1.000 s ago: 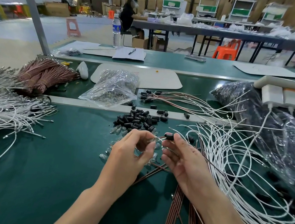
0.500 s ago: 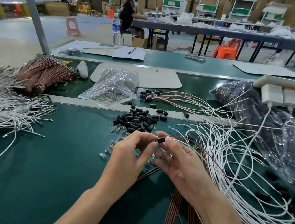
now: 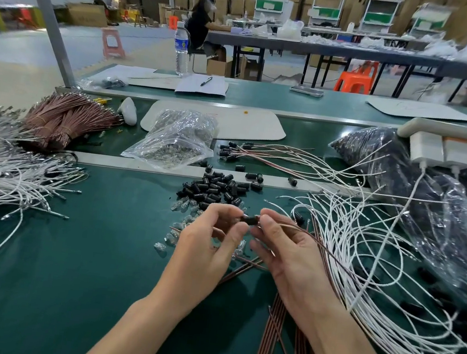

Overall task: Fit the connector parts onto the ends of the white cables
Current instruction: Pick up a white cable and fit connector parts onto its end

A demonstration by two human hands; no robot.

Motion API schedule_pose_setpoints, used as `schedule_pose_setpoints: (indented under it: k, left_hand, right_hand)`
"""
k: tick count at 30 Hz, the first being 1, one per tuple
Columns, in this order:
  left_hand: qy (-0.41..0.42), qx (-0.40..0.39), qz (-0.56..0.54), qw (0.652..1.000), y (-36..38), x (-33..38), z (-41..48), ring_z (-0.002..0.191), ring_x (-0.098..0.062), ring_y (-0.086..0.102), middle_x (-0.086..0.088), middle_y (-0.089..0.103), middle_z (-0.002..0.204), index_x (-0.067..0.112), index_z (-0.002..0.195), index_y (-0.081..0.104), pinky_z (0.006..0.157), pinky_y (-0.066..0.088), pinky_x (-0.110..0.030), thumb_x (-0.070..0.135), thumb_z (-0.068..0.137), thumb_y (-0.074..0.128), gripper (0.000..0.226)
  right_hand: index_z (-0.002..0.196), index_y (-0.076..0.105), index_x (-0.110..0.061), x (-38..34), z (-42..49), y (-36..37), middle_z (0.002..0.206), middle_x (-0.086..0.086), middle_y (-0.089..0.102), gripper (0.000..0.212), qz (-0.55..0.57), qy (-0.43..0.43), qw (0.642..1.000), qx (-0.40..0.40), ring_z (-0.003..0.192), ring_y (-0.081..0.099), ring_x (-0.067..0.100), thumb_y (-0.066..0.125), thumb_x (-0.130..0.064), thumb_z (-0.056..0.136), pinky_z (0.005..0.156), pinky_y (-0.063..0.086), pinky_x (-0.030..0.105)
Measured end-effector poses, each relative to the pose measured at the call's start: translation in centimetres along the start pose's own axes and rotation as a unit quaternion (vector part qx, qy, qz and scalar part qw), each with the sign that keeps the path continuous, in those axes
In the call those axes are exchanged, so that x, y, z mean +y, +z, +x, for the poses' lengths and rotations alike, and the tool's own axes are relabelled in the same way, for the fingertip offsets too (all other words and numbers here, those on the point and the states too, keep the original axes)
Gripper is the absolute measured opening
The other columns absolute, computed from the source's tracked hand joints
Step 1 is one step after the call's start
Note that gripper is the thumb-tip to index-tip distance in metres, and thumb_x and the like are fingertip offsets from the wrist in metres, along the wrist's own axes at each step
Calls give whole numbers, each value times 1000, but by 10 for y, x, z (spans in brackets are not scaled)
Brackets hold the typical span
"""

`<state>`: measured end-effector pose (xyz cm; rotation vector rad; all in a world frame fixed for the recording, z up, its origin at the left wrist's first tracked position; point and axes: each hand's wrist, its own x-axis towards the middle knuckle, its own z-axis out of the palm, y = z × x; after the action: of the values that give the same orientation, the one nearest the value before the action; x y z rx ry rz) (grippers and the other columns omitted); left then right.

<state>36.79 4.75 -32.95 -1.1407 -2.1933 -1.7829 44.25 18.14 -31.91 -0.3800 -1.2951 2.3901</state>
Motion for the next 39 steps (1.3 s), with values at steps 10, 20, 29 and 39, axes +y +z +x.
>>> schedule_pose_setpoints:
  k: [10,20,29,39]
  left_hand:
    - [-19,-50,60,997,3,1,-3,84,2,64,29,61,104,36,101,45,66,46,-11,58,95,44,24]
    - [-3,-52,77,996,0,-3,-1,78,-1,63,27,61,99,34,100,45,62,44,-12,40,103,47,7]
    - [-43,-18,146,988,-4,-5,-4,68,-4,59,12,62,72,37,104,44,60,41,-21,67,96,32,33]
    - [-69,-22,142,987,-1,-2,-6,75,-9,56,8,59,78,35,93,34,65,42,-29,64,94,27,30]
  right_hand:
    - [82,79,-17,3,-4,4,88,12,77,12,-79,-19,997,-3,86,75,25,71,-26,79,72,60,26]
    - [98,67,-3,3,-8,11,88,14,78,14,-98,-36,994,29,84,76,25,64,-15,91,71,60,24]
    - [105,64,0,2,-13,15,98,13,78,18,-81,-21,997,-4,95,75,25,62,-12,92,76,59,21]
    - [101,67,-2,5,-13,16,101,19,76,30,-33,-3,999,-15,98,74,30,73,-20,78,83,60,30]
